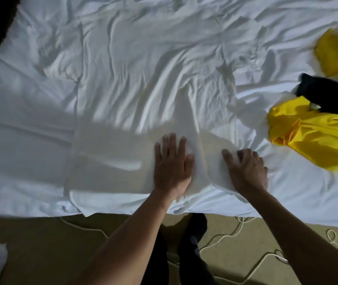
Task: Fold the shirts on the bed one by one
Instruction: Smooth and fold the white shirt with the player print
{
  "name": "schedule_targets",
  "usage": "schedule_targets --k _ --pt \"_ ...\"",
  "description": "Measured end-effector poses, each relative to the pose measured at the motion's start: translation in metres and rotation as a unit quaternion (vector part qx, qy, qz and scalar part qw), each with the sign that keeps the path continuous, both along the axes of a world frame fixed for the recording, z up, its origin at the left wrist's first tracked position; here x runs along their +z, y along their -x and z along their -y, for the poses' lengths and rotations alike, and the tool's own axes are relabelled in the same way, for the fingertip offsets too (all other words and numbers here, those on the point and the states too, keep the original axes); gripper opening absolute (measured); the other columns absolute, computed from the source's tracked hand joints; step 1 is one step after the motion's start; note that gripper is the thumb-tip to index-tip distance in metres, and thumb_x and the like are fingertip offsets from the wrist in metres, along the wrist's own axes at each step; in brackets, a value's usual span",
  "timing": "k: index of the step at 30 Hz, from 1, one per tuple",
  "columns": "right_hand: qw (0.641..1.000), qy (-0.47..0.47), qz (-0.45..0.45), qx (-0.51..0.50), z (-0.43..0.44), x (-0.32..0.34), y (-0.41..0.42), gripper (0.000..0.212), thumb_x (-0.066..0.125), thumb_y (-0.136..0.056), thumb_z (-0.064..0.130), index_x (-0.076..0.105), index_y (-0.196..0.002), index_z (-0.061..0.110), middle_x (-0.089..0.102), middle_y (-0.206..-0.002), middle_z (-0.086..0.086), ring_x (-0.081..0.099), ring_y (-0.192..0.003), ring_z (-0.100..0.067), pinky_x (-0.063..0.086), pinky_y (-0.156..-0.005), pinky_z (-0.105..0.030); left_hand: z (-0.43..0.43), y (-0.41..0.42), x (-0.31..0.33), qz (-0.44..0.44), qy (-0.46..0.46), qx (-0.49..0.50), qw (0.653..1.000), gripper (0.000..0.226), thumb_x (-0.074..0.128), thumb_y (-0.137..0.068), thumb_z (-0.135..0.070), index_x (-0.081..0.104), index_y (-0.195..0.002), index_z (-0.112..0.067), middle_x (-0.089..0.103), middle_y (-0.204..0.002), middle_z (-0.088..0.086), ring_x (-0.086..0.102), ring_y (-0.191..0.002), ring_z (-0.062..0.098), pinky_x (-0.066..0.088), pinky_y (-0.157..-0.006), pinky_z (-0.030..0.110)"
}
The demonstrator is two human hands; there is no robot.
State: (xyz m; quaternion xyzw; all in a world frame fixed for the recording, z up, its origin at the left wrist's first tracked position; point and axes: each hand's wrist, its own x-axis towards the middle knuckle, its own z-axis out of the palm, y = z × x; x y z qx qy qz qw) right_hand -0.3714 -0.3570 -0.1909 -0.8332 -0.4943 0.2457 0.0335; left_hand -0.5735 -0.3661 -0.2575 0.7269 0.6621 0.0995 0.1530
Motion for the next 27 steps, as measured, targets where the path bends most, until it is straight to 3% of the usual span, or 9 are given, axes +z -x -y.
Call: schedule_targets --k 2,5,8,11,14,18,20,23,27 --pt "0.997 0.012 -0.071 -0.004 0.002 0.002 0.002 0.046 0.058 -0.096 0.057 0.060 -0.092 0.011 0.062 -0.097 -0.012 0.057 -0.096 -0.036 0.046 -0.082 -0.044 -0.001 0.001 -0.001 -0.004 0.000 0.002 1.000 0.057 0.032 -0.108 -0.043 0.044 -0.157 -0.016 0.034 -0.165 0.020 0.029 -0.154 0.040 0.018 -0.126 0.058" --pt "0.964 -0.062 -0.234 -0.110 0.002 0.010 -0.003 0.039 0.064 -0.099 0.040 0.057 -0.083 0.006 0.059 -0.082 -0.012 0.055 -0.078 -0.031 0.040 -0.062 -0.037 -0.001 0.003 -0.005 -0.003 -0.002 0.002 1.000 0.056 0.029 -0.109 -0.041 0.044 -0.158 -0.018 0.034 -0.167 0.015 0.029 -0.155 0.036 0.018 -0.126 0.057" --pt "0.924 -0.113 -0.309 -0.194 0.008 0.015 -0.013 0.048 0.065 -0.098 0.047 0.058 -0.088 0.000 0.058 -0.080 -0.010 0.053 -0.073 -0.023 0.044 -0.063 -0.036 0.001 0.005 -0.009 -0.015 -0.011 -0.007 1.000 0.056 0.027 -0.110 -0.040 0.042 -0.159 -0.019 0.032 -0.168 0.014 0.027 -0.156 0.036 0.019 -0.126 0.057" --pt "0.909 -0.008 -0.378 -0.174 0.018 0.017 -0.026 0.046 0.081 -0.083 0.053 0.073 -0.094 0.009 0.074 -0.089 -0.007 0.069 -0.080 -0.024 0.056 -0.072 -0.040 0.000 0.004 -0.011 -0.018 -0.011 0.001 1.000 0.056 0.028 -0.109 -0.041 0.041 -0.159 -0.020 0.031 -0.168 0.013 0.027 -0.156 0.035 0.018 -0.126 0.057" --pt "0.919 0.066 -0.380 -0.087 0.032 0.020 -0.037 0.037 0.087 -0.079 0.044 0.079 -0.085 0.009 0.074 -0.082 -0.018 0.069 -0.073 -0.023 0.053 -0.067 -0.040 0.000 0.002 -0.010 -0.025 -0.003 0.002 1.000 0.057 0.028 -0.109 -0.042 0.040 -0.160 -0.020 0.031 -0.168 0.014 0.028 -0.156 0.035 0.018 -0.126 0.057" --pt "0.883 -0.067 -0.441 -0.149 0.034 0.025 -0.041 0.023 0.074 -0.086 0.035 0.073 -0.093 0.013 0.071 -0.086 -0.018 0.065 -0.078 -0.023 0.053 -0.065 -0.041 -0.002 0.002 -0.003 -0.012 0.034 0.008 0.999 0.061 0.024 -0.108 -0.046 0.037 -0.161 -0.021 0.029 -0.169 0.014 0.025 -0.157 0.035 0.015 -0.127 0.056" --pt "0.890 -0.097 -0.416 -0.160 0.030 0.025 -0.040 0.025 0.069 -0.089 0.036 0.064 -0.093 0.011 0.066 -0.086 -0.017 0.062 -0.079 -0.026 0.052 -0.066 -0.040 -0.001 0.001 0.010 0.036 0.046 0.026 0.998 0.064 0.023 -0.107 -0.050 0.041 -0.159 -0.017 0.034 -0.166 0.017 0.027 -0.155 0.036 0.015 -0.126 0.058" --pt "0.924 -0.107 -0.337 -0.144 0.027 0.024 -0.037 0.029 0.065 -0.099 0.025 0.050 -0.082 0.008 0.053 -0.074 -0.007 0.049 -0.068 -0.021 0.044 -0.054 -0.031 0.018 -0.006 0.039 0.092 -0.046 -0.012 0.995 0.060 0.040 -0.104 -0.050 0.057 -0.140 -0.007 0.055 -0.142 0.018 0.048 -0.135 0.041 0.033 -0.113 0.057" --pt "0.920 -0.081 -0.328 -0.199 0.029 0.024 -0.040 0.031 0.066 -0.099 0.032 0.060 -0.090 0.003 0.054 -0.074 -0.009 0.051 -0.061 -0.023 0.043 -0.037 -0.026 0.063 -0.032 0.063 0.106 -0.105 -0.118 0.982 0.050 0.072 -0.086 -0.049 0.059 -0.118 -0.012 0.061 -0.110 0.014 0.057 -0.105 0.036 0.043 -0.092 0.049"
